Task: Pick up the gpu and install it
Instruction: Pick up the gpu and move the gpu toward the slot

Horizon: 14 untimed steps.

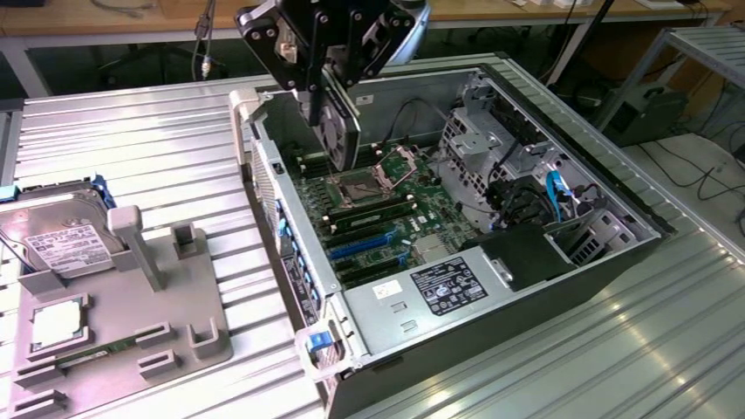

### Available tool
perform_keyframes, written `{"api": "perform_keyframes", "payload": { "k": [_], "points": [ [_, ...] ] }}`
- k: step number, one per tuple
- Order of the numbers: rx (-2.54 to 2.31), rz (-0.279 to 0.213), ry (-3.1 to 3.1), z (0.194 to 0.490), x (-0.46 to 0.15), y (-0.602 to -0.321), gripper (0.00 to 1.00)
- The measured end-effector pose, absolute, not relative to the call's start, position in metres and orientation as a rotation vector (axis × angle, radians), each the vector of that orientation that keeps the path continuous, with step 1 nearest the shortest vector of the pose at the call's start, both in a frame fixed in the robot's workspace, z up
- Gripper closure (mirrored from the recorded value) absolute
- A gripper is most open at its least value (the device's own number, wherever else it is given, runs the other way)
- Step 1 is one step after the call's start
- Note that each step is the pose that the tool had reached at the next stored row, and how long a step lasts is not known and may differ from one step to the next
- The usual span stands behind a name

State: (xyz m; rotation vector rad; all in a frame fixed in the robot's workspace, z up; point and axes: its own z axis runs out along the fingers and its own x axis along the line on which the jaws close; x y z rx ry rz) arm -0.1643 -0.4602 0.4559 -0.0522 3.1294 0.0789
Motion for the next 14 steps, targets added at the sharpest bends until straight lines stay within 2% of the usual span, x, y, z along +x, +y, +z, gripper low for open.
{"api": "perform_keyframes", "payload": {
  "k": [14],
  "points": [
    [-0.052, 0.079, 3.129, 0.456, -0.141, -0.46, 0.72]
  ]
}}
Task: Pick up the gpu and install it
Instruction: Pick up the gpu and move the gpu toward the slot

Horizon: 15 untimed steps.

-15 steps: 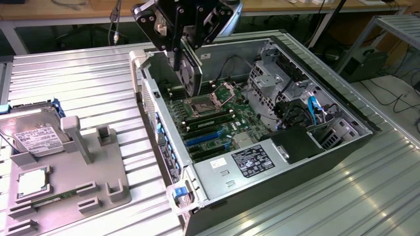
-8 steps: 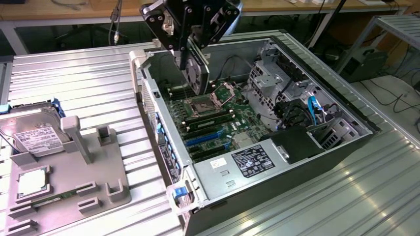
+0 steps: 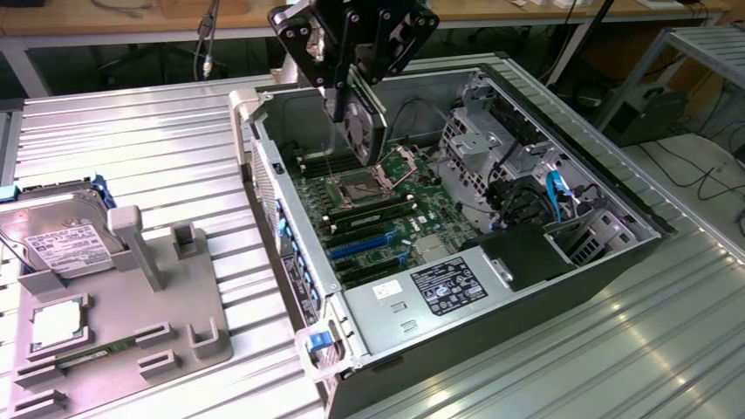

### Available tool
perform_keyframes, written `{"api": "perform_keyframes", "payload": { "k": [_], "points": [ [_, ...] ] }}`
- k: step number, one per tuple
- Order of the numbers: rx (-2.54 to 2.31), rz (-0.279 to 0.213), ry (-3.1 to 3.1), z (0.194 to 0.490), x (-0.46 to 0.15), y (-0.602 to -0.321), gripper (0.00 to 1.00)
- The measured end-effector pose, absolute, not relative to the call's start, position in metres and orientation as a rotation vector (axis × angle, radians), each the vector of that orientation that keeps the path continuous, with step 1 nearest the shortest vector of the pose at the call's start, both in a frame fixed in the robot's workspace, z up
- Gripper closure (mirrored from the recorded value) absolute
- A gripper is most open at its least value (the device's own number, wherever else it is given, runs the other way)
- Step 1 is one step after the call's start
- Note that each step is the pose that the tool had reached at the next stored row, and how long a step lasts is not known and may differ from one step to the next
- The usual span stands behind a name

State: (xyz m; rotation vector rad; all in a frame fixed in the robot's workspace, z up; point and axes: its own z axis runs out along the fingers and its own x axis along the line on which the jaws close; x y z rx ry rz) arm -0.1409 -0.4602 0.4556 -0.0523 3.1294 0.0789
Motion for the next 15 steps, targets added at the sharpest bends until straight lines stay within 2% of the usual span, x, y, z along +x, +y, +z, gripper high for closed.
{"api": "perform_keyframes", "payload": {
  "k": [15],
  "points": [
    [-0.052, 0.079, 3.129, 0.455, -0.111, -0.459, 0.72]
  ]
}}
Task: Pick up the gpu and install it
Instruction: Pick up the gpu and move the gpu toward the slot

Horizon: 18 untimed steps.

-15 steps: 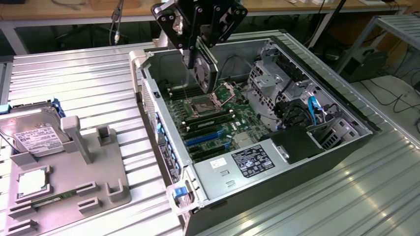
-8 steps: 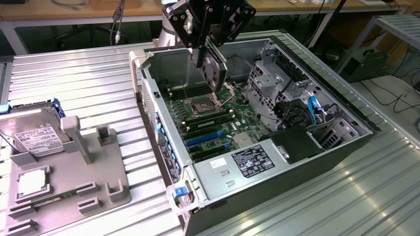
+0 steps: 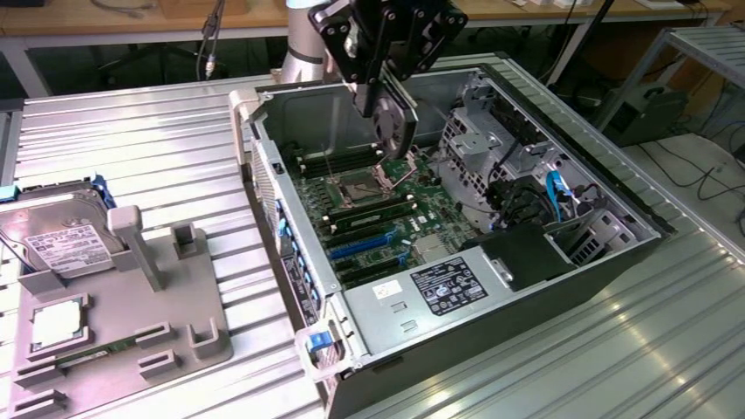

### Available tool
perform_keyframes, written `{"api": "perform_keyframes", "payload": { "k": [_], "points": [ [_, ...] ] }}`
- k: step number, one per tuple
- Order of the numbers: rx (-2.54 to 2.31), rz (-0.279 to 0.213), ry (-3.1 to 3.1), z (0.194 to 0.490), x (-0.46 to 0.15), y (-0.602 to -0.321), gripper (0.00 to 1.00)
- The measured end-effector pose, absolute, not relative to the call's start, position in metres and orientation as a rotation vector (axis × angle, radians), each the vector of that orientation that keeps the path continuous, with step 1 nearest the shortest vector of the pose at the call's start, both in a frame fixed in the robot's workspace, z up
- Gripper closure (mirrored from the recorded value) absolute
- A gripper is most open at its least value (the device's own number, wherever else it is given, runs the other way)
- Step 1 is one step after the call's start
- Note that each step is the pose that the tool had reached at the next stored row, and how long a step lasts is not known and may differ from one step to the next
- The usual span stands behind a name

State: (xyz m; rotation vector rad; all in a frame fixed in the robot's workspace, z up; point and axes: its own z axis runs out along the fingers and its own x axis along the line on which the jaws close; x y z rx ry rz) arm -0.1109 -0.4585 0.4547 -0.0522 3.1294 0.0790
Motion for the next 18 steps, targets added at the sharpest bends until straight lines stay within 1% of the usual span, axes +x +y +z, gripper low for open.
{"api": "perform_keyframes", "payload": {
  "k": [18],
  "points": [
    [-0.051, 0.079, 3.129, 0.454, -0.087, -0.458, 0.72]
  ]
}}
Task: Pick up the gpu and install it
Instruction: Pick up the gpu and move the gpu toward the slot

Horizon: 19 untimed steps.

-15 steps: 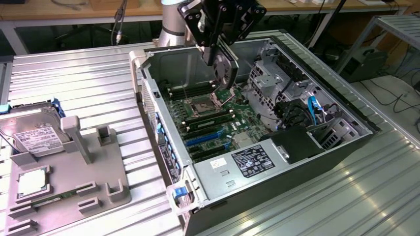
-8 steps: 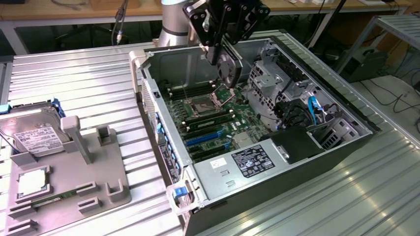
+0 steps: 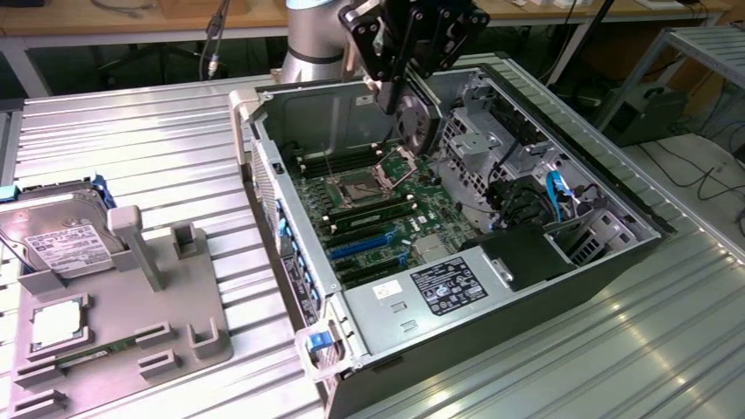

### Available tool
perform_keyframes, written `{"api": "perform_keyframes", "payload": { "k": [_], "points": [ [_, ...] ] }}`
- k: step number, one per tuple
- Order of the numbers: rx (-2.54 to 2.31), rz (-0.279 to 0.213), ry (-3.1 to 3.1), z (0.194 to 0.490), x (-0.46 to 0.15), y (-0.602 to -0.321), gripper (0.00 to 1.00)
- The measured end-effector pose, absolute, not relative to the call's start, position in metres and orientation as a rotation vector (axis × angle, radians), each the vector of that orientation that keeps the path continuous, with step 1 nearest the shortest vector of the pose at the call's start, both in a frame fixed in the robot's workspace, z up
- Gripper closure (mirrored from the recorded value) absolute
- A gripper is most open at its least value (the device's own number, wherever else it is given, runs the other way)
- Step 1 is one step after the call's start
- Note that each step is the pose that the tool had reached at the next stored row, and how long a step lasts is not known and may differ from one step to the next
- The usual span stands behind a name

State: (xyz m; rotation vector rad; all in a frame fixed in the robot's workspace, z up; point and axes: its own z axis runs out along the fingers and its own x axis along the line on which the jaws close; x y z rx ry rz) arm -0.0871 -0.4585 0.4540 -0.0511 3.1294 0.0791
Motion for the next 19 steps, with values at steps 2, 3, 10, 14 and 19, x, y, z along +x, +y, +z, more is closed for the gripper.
{"api": "perform_keyframes", "payload": {
  "k": [2, 3, 10, 14, 19],
  "points": [
    [-0.05, 0.079, 3.129, 0.454, -0.084, -0.458, 0.72],
    [-0.05, 0.079, 3.129, 0.454, -0.083, -0.458, 0.72],
    [-0.049, 0.077, 3.129, 0.454, -0.074, -0.458, 0.72],
    [-0.048, 0.076, 3.129, 0.454, -0.067, -0.457, 0.72],
    [-0.048, 0.075, 3.13, 0.453, -0.054, -0.457, 0.72]
  ]
}}
